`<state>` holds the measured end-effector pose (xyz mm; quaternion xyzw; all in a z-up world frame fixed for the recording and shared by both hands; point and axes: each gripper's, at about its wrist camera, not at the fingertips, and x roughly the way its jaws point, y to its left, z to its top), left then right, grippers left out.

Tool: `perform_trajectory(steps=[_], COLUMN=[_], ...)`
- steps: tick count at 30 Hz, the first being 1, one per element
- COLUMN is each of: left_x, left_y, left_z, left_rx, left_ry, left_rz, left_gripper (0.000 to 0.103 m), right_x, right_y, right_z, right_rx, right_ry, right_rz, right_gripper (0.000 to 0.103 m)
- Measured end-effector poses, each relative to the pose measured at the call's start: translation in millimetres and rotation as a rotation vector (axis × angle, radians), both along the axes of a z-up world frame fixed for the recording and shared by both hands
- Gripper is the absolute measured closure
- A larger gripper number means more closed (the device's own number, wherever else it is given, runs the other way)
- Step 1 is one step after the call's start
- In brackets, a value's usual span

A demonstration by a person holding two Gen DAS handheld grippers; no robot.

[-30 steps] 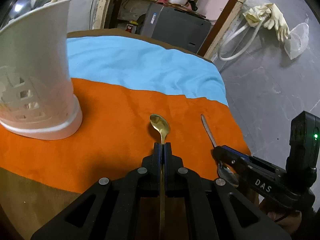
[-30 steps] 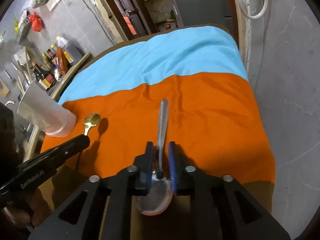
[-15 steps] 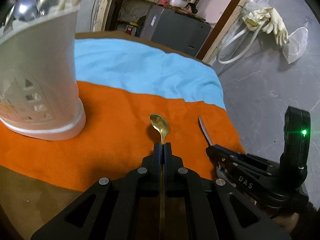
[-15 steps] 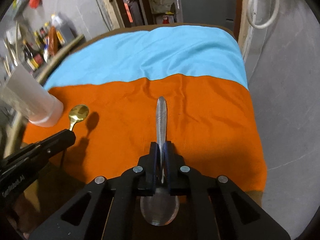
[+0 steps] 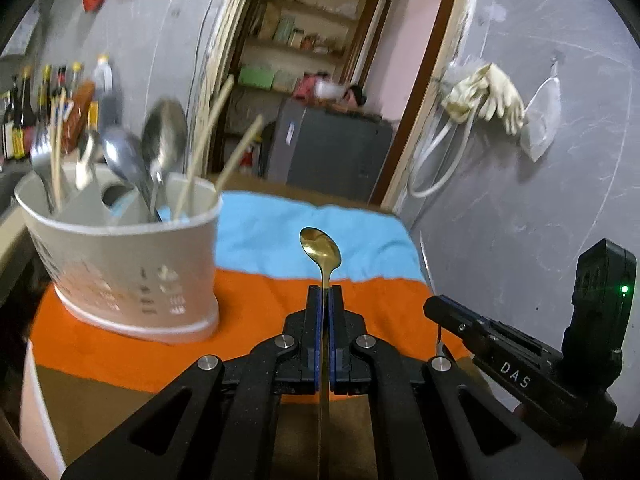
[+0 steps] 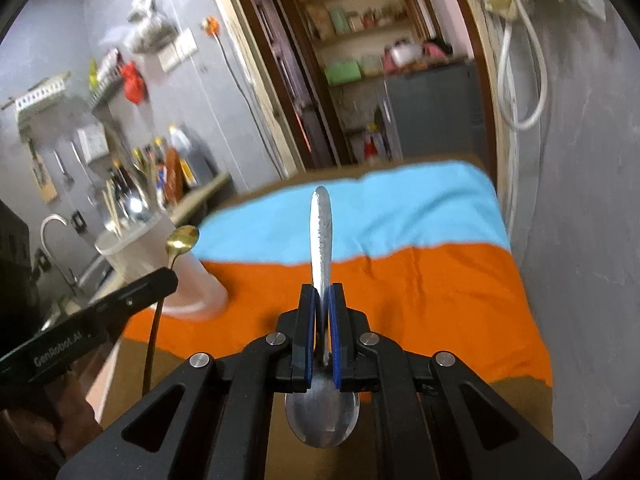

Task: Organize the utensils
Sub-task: 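Lift the gold spoon with the left tool while the right tool lifts the steel spoon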

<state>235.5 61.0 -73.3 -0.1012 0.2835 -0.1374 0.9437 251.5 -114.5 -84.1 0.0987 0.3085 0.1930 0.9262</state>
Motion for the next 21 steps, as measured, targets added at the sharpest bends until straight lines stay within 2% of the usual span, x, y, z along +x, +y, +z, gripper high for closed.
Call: perform_trajectory(steps=[10,15,21], left_x=[-16,-10,13], left_y=[39,86,157], left_z=[48,72,81], left_rx=[-0.039,-0.071,-0.121], left_ry=[-0.161,-0.232,-0.306], left_rz=[0.054,0.126,0.226], left_gripper=[0.102,0.102,0.102], right_x=[-9,-5,16], right_y=[39,71,117], right_z=[66,94,114], right_rx=[0.101,0.179,0.291], right_ry=[-0.205,-0.301,-0.402], right_rz=[0.046,0.104,0.134], right_gripper=[0.098,0.098,0.098])
